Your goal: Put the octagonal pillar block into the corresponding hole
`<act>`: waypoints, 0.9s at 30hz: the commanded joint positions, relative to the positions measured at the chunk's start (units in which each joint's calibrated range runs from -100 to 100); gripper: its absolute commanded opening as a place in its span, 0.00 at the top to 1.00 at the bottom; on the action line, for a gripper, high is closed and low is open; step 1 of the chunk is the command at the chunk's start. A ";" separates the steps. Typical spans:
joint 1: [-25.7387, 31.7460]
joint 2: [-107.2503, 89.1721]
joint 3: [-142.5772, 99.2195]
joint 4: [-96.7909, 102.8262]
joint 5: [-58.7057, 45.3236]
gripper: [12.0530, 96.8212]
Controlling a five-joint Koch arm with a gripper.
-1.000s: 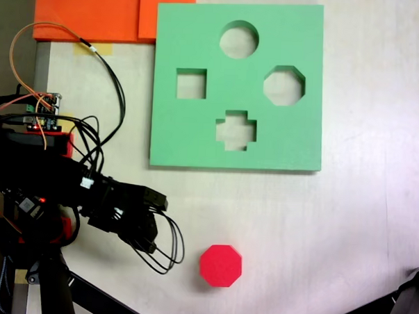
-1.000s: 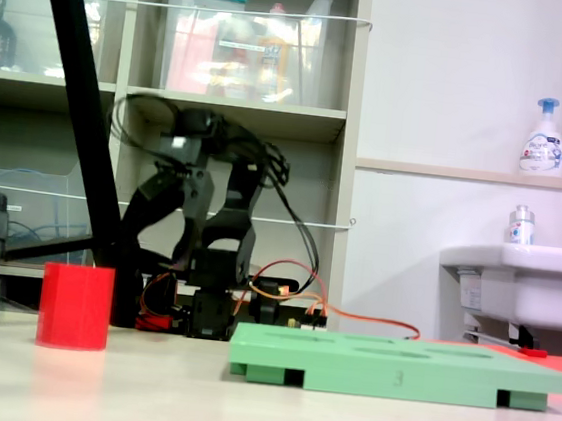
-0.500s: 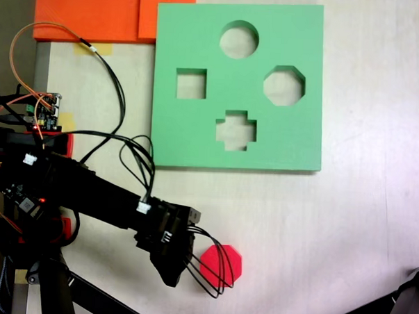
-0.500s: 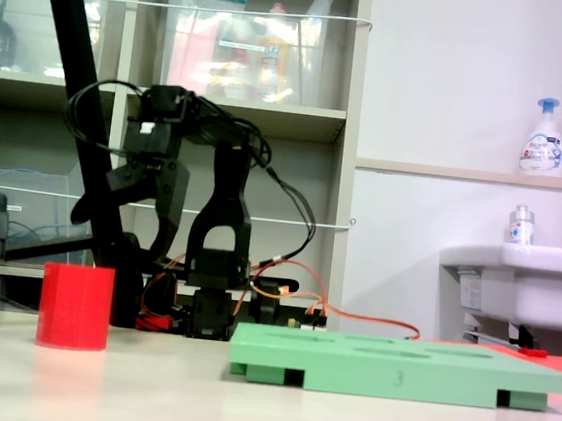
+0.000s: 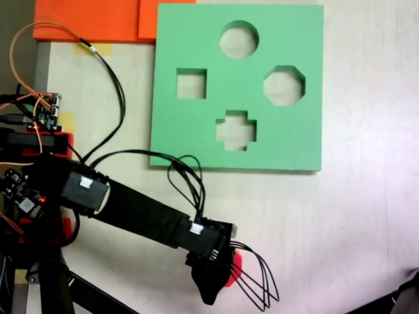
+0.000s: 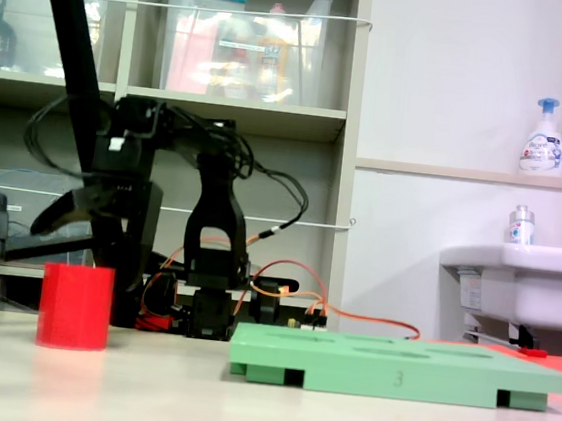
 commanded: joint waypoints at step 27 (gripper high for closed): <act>-0.73 12.42 1.48 -3.97 -2.83 0.60</act>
